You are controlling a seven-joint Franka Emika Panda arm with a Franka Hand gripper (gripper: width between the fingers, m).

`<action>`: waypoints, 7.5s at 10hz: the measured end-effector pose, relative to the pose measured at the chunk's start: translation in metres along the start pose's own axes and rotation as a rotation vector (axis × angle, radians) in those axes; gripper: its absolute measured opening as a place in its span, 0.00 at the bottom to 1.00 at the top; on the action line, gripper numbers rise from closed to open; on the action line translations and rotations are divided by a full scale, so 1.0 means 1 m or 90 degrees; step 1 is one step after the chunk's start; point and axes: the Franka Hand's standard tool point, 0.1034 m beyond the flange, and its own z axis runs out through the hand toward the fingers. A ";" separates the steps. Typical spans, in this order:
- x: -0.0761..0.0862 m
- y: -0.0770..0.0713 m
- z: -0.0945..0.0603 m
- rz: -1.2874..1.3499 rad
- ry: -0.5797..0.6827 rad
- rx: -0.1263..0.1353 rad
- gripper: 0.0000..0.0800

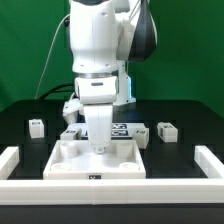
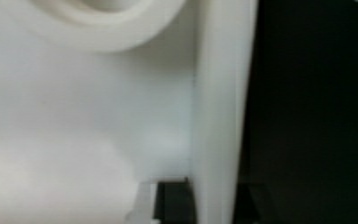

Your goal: Assemble one leg

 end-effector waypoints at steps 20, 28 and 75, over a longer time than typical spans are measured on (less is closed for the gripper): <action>0.103 0.026 0.003 0.008 0.023 -0.011 0.78; 0.099 0.015 -0.029 0.032 0.014 -0.037 0.81; 0.159 -0.089 0.004 0.894 -0.392 0.442 0.36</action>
Offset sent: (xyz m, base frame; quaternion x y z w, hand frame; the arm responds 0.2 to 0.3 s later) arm 0.0013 0.0586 -0.0057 0.0072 0.0092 0.0048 0.9999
